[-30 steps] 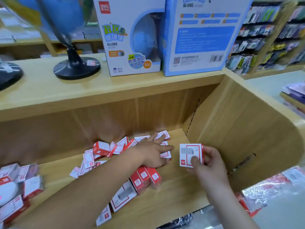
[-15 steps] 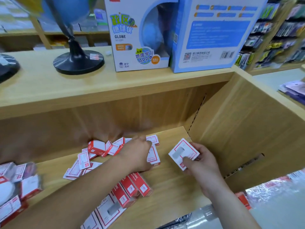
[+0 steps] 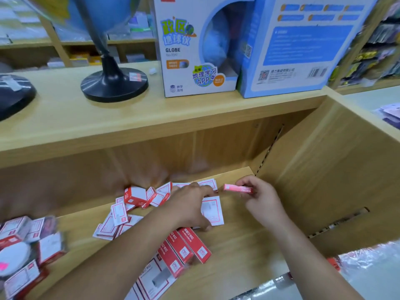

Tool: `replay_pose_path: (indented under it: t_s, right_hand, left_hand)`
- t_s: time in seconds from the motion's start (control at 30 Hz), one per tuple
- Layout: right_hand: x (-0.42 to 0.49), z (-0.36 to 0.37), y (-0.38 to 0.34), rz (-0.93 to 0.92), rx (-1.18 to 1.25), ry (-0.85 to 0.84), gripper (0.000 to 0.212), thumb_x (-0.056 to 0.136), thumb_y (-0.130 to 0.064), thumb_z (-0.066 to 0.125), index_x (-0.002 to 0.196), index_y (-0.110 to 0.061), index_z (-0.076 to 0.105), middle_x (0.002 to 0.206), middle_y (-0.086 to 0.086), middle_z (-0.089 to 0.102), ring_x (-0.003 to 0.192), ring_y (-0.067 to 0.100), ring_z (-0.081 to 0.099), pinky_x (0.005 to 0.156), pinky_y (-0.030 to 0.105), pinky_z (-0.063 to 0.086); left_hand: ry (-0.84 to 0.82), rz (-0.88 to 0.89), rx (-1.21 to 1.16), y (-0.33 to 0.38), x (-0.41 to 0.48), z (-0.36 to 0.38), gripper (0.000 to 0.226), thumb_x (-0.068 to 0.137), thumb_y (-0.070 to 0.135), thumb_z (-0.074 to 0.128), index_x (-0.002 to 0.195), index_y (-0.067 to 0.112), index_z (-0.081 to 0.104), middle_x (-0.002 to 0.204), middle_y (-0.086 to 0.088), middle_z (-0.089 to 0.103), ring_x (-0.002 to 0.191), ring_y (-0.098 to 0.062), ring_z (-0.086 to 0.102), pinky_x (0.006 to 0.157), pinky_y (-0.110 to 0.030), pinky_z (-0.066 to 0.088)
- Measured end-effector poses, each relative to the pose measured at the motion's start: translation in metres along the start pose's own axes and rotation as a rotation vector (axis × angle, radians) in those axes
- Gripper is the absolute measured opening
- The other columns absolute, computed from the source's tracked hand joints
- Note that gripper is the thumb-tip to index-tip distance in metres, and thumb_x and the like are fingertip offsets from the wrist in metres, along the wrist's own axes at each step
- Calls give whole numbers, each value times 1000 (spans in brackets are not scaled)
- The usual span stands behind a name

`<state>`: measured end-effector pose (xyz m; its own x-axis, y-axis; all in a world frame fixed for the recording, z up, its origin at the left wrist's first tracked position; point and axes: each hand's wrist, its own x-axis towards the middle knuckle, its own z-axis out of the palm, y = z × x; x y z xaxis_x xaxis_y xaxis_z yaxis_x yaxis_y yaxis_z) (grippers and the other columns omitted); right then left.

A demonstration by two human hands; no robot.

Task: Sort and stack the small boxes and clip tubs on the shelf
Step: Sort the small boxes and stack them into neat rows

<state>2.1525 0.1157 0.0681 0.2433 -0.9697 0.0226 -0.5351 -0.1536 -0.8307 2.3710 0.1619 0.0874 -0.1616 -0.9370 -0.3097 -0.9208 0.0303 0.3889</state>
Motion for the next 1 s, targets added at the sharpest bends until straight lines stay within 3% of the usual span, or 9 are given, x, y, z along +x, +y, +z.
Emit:
replay_pose_path:
  t_s: [0.13, 0.27, 0.4, 0.5, 0.6, 0.8, 0.87, 0.9, 1.0]
  right_hand:
    - [-4, 3, 2, -22, 28, -48, 38, 83, 7, 61, 88, -31, 65, 85, -16, 69, 79, 5, 66, 75, 29, 55]
    - [-11, 7, 3, -2, 129, -158, 31, 84, 0, 69, 92, -29, 65, 87, -10, 70, 80, 6, 66, 76, 30, 54]
    - [-9, 23, -8, -34, 176, -267, 29, 84, 0, 72, 95, -26, 65, 91, -8, 73, 83, 2, 67, 80, 26, 56]
    - [-14, 33, -16, -41, 255, -369, 40, 81, 0, 74, 106, -29, 65, 102, -15, 74, 99, 7, 70, 89, 27, 55]
    - [-21, 28, -21, 19, 366, -318, 50, 73, -4, 86, 111, -27, 64, 104, -20, 73, 101, 5, 68, 87, 23, 54]
    - [-26, -4, -29, 16, 613, -142, 29, 83, -5, 75, 110, -13, 67, 106, 3, 76, 101, 20, 70, 84, 36, 57]
    - [-20, -15, -29, 36, 604, -70, 27, 86, -2, 72, 108, -15, 65, 104, 4, 76, 96, 18, 71, 77, 37, 58]
    - [-16, -20, -27, 31, 546, -24, 26, 86, -1, 72, 105, -17, 65, 101, 2, 76, 93, 15, 71, 76, 33, 58]
    - [5, -31, -14, -4, 115, 47, 19, 90, -8, 69, 98, -23, 62, 94, -10, 73, 86, 9, 68, 75, 23, 50]
  left_hand:
    - [2, 8, -209, -2, -7, -13, 58, 70, 25, 87, 120, 40, 63, 107, 17, 55, 100, -6, 58, 92, -31, 51]
    - [180, -1, -341, -6, -22, -27, 35, 73, 18, 85, 102, 30, 70, 98, 12, 66, 88, -4, 64, 85, -31, 55]
    - [349, -12, -544, 1, -40, -38, 33, 73, 3, 82, 92, 23, 64, 87, 3, 73, 78, -11, 68, 74, -35, 58]
    - [422, 66, -596, 6, -49, -37, 38, 79, 7, 81, 104, 28, 62, 97, 6, 69, 85, -12, 66, 78, -31, 57]
    - [450, 126, -588, 10, -47, -31, 54, 87, 12, 75, 127, 41, 56, 108, 11, 63, 94, -11, 63, 85, -26, 55]
    - [477, 144, -974, 36, -37, -20, 39, 88, 5, 76, 117, 22, 56, 108, -2, 69, 97, -25, 71, 85, -39, 61]
    - [480, 83, -848, 29, -24, -17, 40, 88, 7, 75, 120, 21, 56, 107, 1, 68, 96, -22, 69, 88, -41, 59]
    - [487, 22, -666, 19, -18, -15, 42, 89, 9, 73, 124, 23, 56, 107, 3, 67, 96, -19, 67, 89, -40, 58]
    - [471, -117, -106, -16, -11, -10, 32, 88, 15, 65, 116, 30, 61, 108, 9, 61, 99, -16, 63, 85, -39, 55]
